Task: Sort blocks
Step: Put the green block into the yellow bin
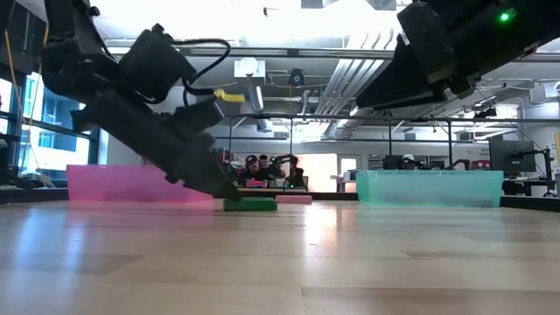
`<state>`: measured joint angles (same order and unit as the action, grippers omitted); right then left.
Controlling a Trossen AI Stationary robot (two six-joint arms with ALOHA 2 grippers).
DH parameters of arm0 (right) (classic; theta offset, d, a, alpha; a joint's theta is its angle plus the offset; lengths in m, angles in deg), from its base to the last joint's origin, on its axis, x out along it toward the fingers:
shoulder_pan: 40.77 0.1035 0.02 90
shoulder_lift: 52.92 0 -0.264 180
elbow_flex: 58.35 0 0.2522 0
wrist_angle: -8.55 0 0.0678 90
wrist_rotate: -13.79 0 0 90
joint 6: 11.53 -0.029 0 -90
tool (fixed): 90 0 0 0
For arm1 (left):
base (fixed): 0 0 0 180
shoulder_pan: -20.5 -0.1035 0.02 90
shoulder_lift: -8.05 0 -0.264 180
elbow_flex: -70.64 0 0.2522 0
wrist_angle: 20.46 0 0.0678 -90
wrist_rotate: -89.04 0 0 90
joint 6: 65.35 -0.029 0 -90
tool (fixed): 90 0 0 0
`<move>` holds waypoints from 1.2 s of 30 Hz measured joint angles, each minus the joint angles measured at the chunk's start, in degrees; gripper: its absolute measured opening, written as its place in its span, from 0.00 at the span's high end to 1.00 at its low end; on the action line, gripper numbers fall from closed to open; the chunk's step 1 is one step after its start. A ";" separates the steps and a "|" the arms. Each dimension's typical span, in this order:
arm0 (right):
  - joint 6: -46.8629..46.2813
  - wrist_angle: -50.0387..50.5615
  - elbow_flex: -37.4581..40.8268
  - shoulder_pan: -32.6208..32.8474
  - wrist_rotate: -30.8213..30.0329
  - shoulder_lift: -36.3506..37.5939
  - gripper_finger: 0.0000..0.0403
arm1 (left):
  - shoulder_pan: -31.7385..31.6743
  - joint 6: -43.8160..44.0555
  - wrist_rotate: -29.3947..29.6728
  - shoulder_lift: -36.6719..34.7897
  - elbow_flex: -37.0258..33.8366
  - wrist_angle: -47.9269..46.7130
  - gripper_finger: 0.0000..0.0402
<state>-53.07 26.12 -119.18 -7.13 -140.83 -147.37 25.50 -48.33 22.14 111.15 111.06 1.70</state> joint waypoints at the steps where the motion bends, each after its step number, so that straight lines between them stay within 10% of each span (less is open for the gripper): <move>1: 0.07 -0.22 0.00 0.00 0.02 0.00 0.52 | 0.71 -0.48 -1.39 0.05 -0.03 0.87 0.75; 10: 1.09 -1.12 0.00 -0.01 0.20 0.00 0.52 | 7.60 -4.53 -5.56 0.51 -0.37 9.75 0.77; 23: 1.52 -1.54 0.00 -0.11 1.05 0.00 0.52 | 8.31 -6.17 -7.52 0.72 0.72 6.22 0.42; 36: 23.93 -24.15 0.00 -8.53 27.92 -10.79 0.52 | 8.86 -5.30 -5.18 6.76 1.11 12.79 0.61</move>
<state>-29.13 1.97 -119.18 -15.65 -112.92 -158.16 34.36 -53.63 16.96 117.91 112.17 14.49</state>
